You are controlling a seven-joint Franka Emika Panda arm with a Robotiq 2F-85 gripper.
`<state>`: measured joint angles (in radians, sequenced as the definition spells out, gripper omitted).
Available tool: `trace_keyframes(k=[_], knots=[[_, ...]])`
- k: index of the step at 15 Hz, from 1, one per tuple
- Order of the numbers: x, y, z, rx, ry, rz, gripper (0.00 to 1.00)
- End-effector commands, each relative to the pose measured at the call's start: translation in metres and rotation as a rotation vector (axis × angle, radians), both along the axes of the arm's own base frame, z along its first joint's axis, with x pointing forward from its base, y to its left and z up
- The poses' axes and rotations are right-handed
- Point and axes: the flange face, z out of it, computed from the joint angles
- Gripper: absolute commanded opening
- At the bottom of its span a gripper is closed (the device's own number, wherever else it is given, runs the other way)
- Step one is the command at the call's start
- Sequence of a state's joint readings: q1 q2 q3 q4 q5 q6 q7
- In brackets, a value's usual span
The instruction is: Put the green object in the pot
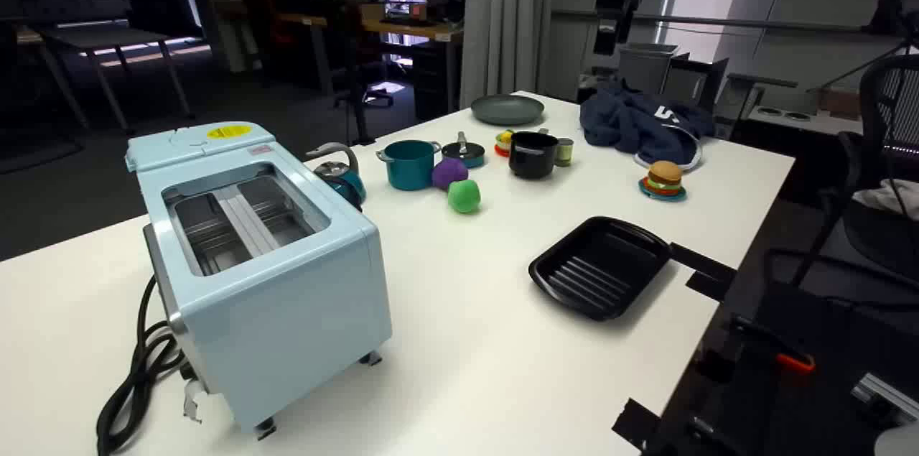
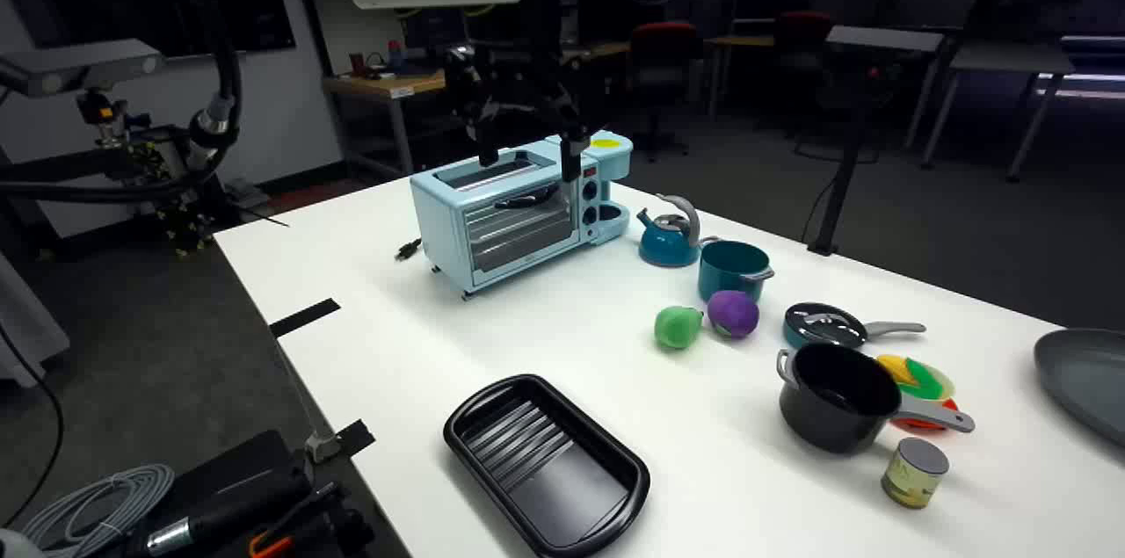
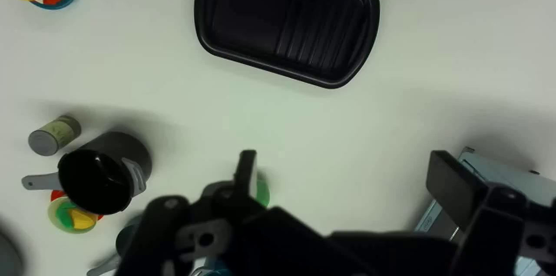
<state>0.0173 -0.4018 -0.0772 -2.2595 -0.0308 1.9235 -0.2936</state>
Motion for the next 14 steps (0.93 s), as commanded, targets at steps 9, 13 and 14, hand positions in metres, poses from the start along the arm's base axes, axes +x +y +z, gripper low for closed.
trace_keyframes(k=[9,13,14], knots=[[0.000,0.000,0.000,0.000,0.001,0.000,1.00],[0.003,-0.001,-0.002,-0.009,0.001,-0.008,1.00],[0.011,-0.001,-0.005,-0.011,-0.004,-0.027,1.00]])
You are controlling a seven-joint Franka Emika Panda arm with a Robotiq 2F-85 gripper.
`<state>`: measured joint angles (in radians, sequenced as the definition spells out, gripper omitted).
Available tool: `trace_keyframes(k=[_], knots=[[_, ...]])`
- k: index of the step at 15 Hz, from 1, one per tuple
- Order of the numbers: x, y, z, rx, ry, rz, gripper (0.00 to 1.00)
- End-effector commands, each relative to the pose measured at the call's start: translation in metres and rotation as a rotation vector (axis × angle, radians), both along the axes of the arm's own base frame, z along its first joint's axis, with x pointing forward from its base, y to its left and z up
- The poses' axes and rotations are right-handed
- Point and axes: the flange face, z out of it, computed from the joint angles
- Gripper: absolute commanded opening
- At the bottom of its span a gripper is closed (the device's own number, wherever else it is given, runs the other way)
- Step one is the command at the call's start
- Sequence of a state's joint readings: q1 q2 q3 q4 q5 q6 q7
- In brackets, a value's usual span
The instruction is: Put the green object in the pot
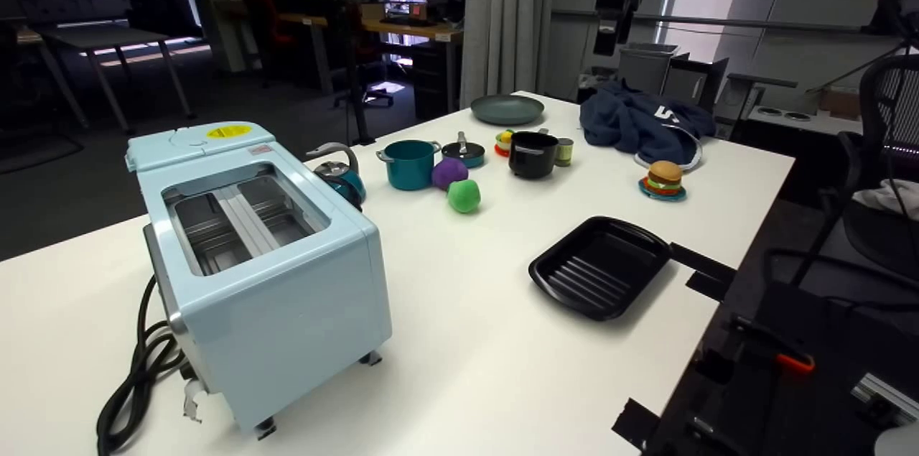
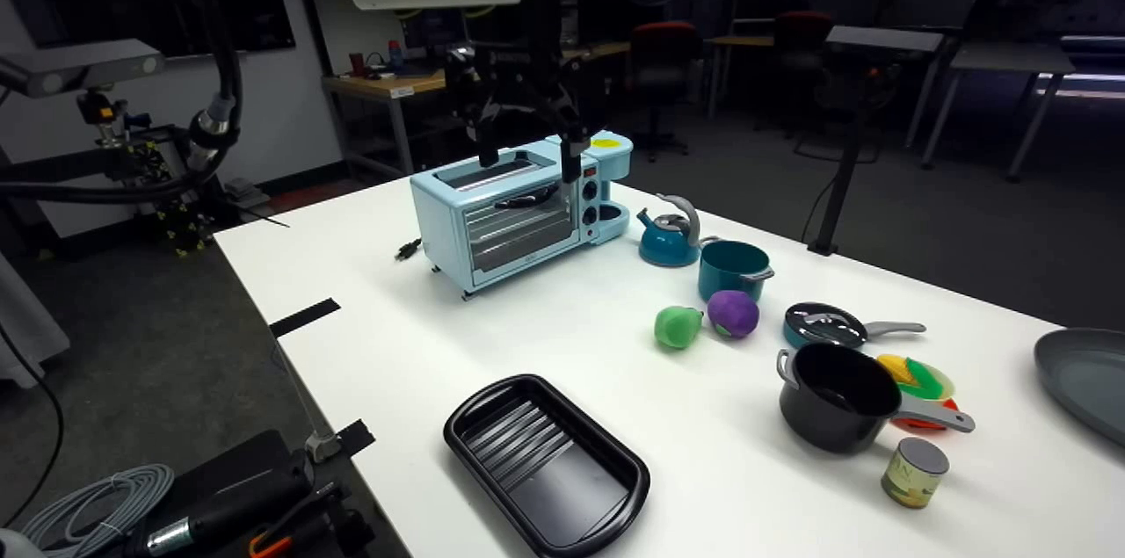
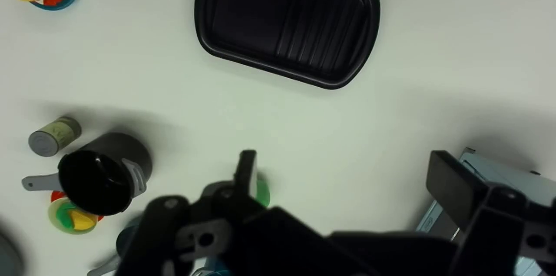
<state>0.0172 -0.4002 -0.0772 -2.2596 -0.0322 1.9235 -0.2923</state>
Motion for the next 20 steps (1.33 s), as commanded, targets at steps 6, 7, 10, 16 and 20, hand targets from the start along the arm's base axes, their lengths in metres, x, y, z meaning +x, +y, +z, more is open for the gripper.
trace_keyframes(k=[6,7,10,16,20], knots=[[0.086,0.009,-0.033,-0.010,-0.086,-0.060,1.00],[0.101,0.011,-0.041,-0.015,-0.094,-0.060,1.00],[0.147,0.014,-0.068,-0.026,-0.102,-0.088,1.00],[0.169,0.018,-0.091,-0.030,-0.088,-0.079,1.00],[0.175,0.018,-0.089,-0.031,-0.095,-0.079,1.00]])
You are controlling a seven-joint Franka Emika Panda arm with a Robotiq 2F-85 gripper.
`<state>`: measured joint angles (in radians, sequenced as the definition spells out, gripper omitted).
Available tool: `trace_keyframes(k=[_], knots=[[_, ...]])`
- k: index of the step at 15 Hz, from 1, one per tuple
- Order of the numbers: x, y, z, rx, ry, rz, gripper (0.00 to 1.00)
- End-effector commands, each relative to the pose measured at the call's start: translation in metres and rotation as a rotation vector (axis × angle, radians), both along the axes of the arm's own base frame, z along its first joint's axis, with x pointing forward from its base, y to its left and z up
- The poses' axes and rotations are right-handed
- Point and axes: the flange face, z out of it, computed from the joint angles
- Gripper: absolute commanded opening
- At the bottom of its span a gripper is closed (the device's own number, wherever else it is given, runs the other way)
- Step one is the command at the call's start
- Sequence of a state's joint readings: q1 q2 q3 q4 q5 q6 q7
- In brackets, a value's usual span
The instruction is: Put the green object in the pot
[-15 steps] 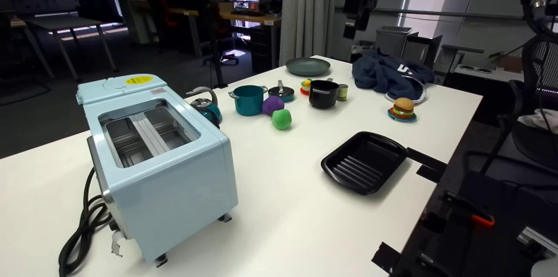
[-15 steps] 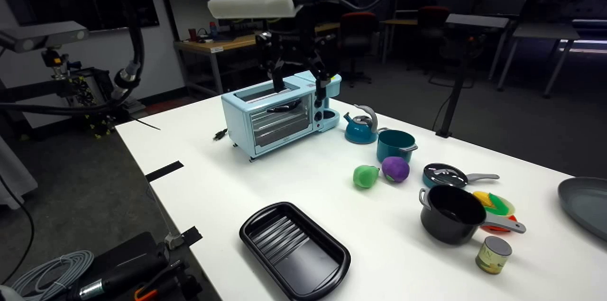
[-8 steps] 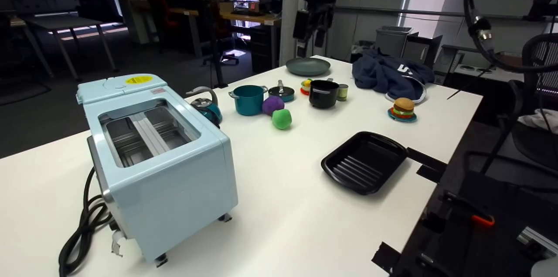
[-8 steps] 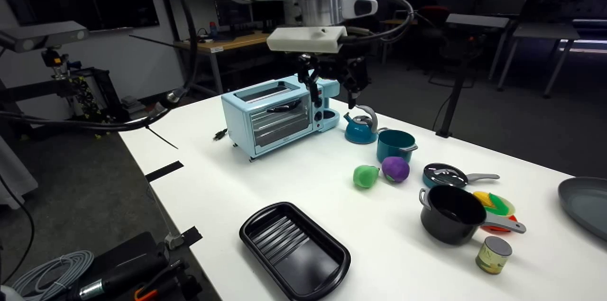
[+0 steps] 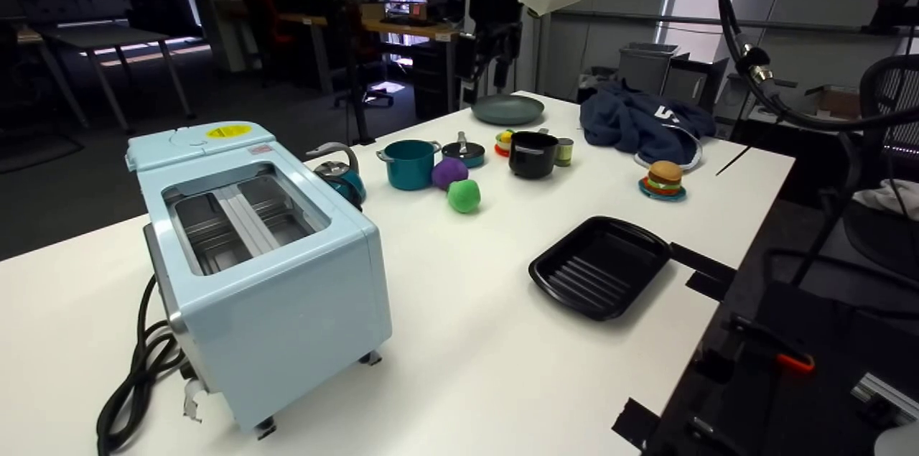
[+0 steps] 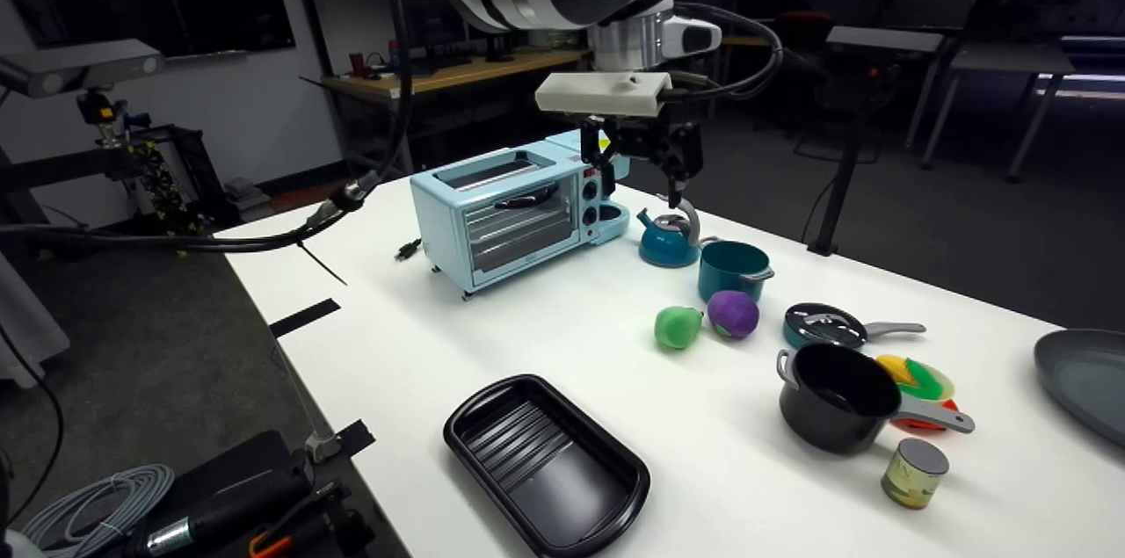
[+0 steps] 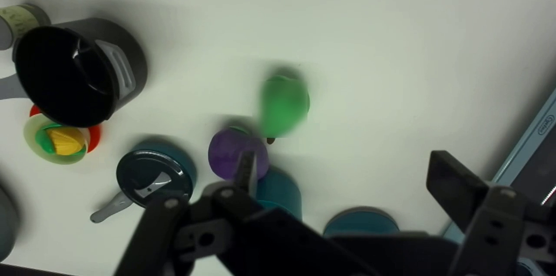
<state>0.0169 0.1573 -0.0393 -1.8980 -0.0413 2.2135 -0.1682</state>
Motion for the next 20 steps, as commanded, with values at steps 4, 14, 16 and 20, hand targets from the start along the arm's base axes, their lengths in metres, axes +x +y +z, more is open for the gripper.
trace_keyframes(k=[4,14,16,20], knots=[[0.001,0.000,0.002,0.000,-0.002,0.000,1.00],[0.085,0.036,-0.073,0.009,0.022,-0.062,1.00],[0.104,0.043,-0.097,0.006,0.051,-0.070,1.00],[0.124,0.048,-0.149,-0.049,0.132,-0.128,1.00]])
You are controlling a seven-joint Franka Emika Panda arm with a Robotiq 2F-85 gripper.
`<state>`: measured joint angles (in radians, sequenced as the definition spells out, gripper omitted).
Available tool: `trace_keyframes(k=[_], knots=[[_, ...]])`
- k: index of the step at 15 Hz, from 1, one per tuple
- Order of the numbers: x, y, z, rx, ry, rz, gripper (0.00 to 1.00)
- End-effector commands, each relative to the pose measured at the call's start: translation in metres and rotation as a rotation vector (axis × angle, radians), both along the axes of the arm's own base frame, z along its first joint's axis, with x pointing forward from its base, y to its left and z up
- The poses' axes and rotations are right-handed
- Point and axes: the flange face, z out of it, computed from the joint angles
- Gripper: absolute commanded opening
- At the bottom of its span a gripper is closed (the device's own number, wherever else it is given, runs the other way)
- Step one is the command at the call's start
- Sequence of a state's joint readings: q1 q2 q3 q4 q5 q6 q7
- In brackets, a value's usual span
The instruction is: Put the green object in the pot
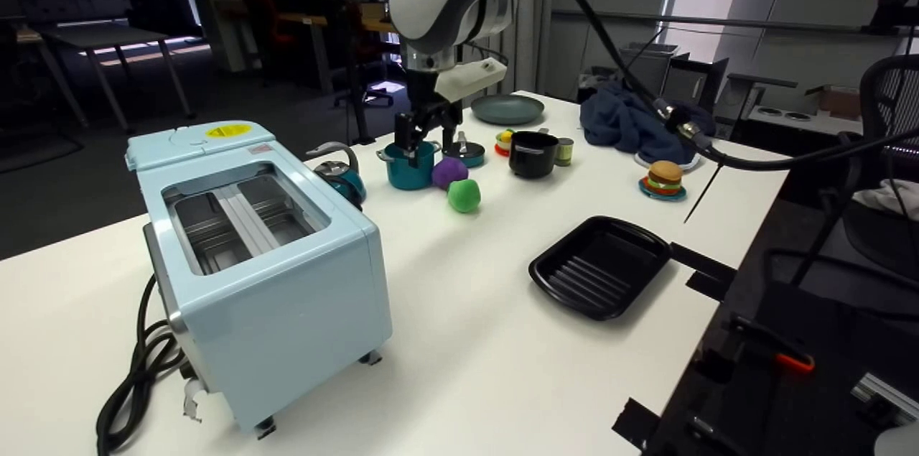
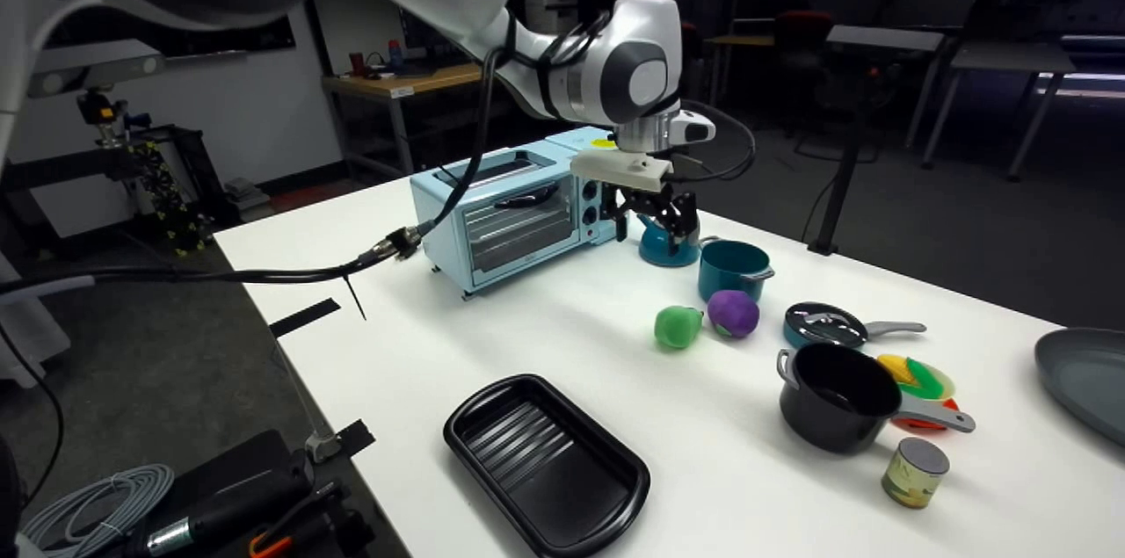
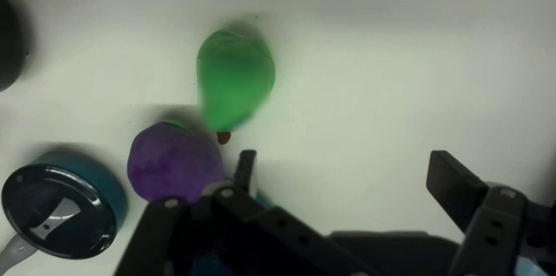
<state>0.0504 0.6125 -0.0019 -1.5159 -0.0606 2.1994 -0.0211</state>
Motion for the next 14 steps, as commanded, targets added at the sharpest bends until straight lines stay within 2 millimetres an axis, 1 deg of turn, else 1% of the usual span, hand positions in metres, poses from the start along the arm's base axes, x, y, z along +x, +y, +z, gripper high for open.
trace_keyframes(k=[1,4,7,10,13,14], knots=[[0.025,-0.001,-0.033,-0.065,0.089,-0.079,1.00],[0.023,-0.013,-0.051,-0.108,0.176,-0.127,1.00],[0.027,-0.020,-0.067,-0.151,0.185,-0.143,1.00],[0.029,-0.022,-0.085,-0.221,0.172,-0.142,1.00],[0.032,-0.017,-0.099,-0.259,0.170,-0.153,1.00],[0.033,-0.017,-0.102,-0.268,0.168,-0.149,0.90]])
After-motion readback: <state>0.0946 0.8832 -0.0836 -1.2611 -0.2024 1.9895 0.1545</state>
